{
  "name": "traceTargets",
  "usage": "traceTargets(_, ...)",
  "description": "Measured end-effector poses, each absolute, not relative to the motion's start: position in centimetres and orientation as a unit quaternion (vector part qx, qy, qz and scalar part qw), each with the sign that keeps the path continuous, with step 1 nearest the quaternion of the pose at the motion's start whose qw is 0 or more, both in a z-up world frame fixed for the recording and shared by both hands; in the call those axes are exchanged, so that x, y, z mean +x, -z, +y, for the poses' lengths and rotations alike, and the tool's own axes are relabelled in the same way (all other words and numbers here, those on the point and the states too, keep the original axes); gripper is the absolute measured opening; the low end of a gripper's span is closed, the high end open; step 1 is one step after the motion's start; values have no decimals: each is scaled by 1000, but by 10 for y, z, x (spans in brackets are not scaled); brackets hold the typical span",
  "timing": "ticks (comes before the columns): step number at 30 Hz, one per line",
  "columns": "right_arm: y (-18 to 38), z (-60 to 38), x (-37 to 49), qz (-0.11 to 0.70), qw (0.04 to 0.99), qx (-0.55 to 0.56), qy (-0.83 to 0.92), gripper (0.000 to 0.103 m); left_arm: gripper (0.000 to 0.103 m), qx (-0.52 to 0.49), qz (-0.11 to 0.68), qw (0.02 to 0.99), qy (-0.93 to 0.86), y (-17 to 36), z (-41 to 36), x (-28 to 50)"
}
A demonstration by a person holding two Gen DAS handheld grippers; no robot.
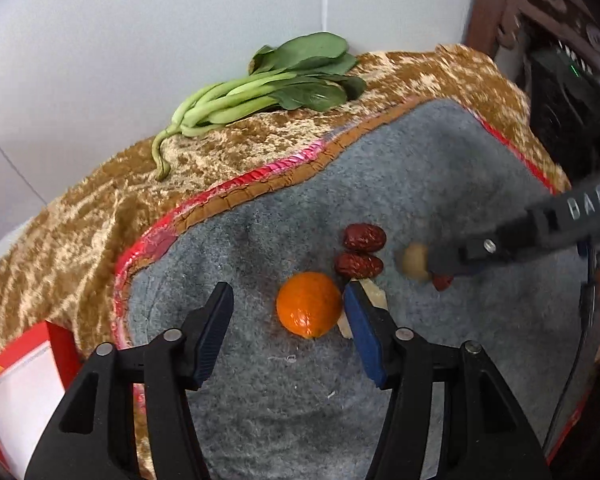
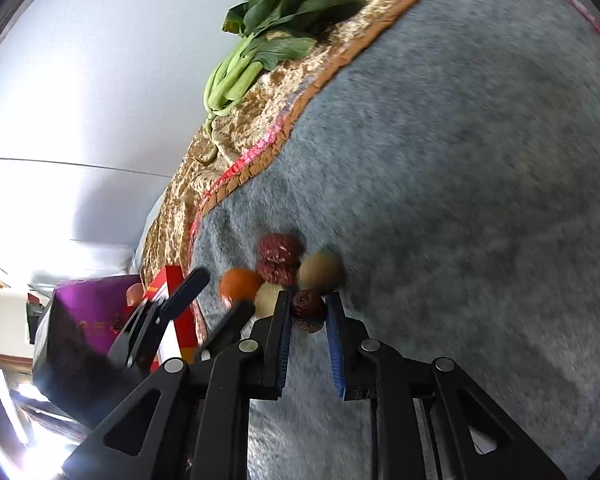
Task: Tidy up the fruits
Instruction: 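Grasp the last mandarin with the left gripper while the right gripper grasps a red jujube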
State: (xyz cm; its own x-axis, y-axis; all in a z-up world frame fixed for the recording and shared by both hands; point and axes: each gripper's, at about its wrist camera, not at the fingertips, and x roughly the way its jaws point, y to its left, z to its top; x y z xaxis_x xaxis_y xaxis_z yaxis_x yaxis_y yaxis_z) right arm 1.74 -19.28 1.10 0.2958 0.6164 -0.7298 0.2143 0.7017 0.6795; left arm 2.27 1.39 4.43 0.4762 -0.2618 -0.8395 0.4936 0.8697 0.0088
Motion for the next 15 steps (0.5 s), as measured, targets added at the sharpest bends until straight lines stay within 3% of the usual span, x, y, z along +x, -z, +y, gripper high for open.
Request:
traceTargets(3,-12,-208,10,577,716,365,-142,17,44,116,466,846,233,-42,12,24)
traceTargets(15,-11,-207,12,575,717,366,-142,17,37,66,480,842,238,-39,16,26)
